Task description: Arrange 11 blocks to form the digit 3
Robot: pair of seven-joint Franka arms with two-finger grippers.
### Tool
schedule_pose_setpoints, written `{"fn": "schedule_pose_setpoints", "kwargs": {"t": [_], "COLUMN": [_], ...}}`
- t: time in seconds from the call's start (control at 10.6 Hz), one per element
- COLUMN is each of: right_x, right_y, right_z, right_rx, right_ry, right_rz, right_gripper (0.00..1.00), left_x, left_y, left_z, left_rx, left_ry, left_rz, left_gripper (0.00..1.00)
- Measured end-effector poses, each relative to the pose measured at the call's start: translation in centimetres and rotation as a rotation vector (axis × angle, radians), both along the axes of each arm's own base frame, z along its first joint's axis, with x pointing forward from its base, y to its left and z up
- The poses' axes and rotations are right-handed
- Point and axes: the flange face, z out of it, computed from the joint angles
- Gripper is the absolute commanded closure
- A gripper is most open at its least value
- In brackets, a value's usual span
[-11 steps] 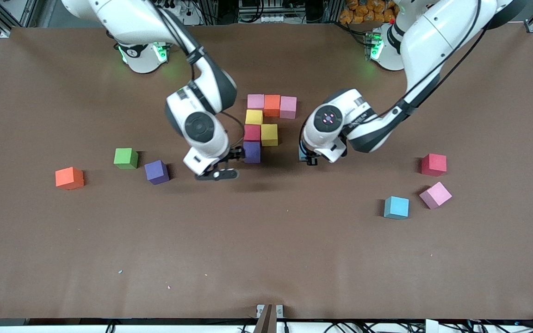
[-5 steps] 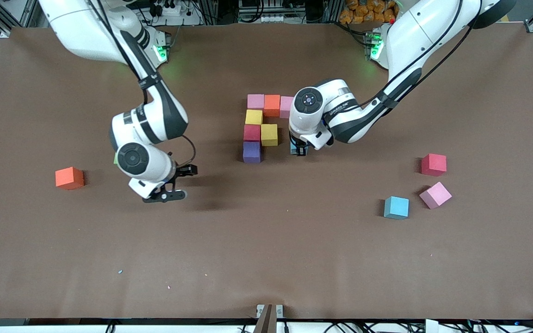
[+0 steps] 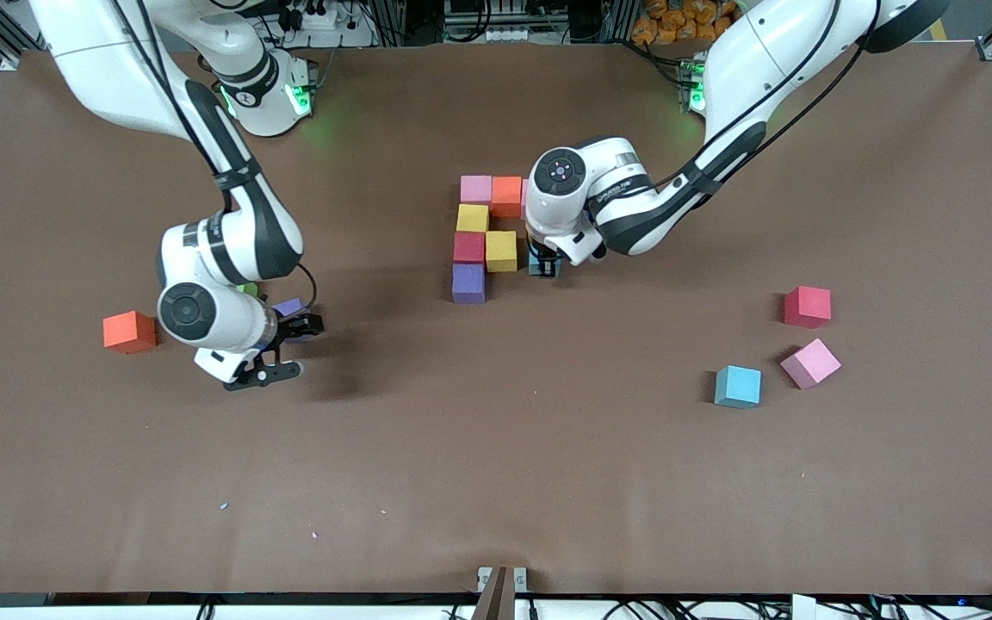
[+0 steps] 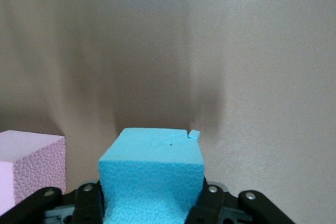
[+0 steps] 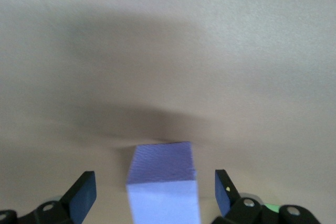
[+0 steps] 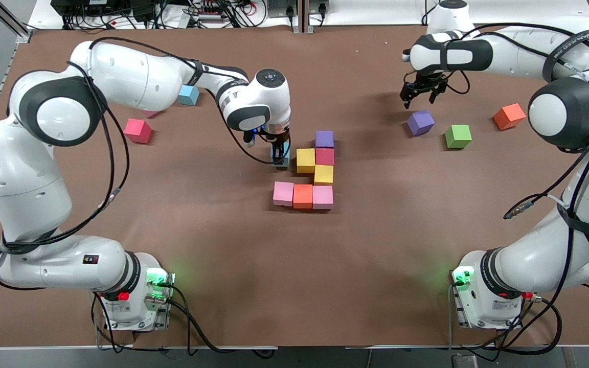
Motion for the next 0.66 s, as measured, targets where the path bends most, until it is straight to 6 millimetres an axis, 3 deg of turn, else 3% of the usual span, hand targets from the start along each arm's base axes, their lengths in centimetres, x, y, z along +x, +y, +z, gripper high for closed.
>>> {"fn": "schedule_pose_setpoints", "kwargs": {"t": [0.66], "right_x": [-2.9], "right_y": [0.2], "right_z": [-3.9], "right_rx": [-0.002], "right_ry": [0.063], "right_rz": [0.047], "right_gripper": [0.00], "left_x": [-0.5], "left_y": [-0.4], "left_z": [-0.4], "left_rx": [-0.004], "left_ry": [-0.014], "left_rz": [-0.014], "left_gripper": [1.00]}}
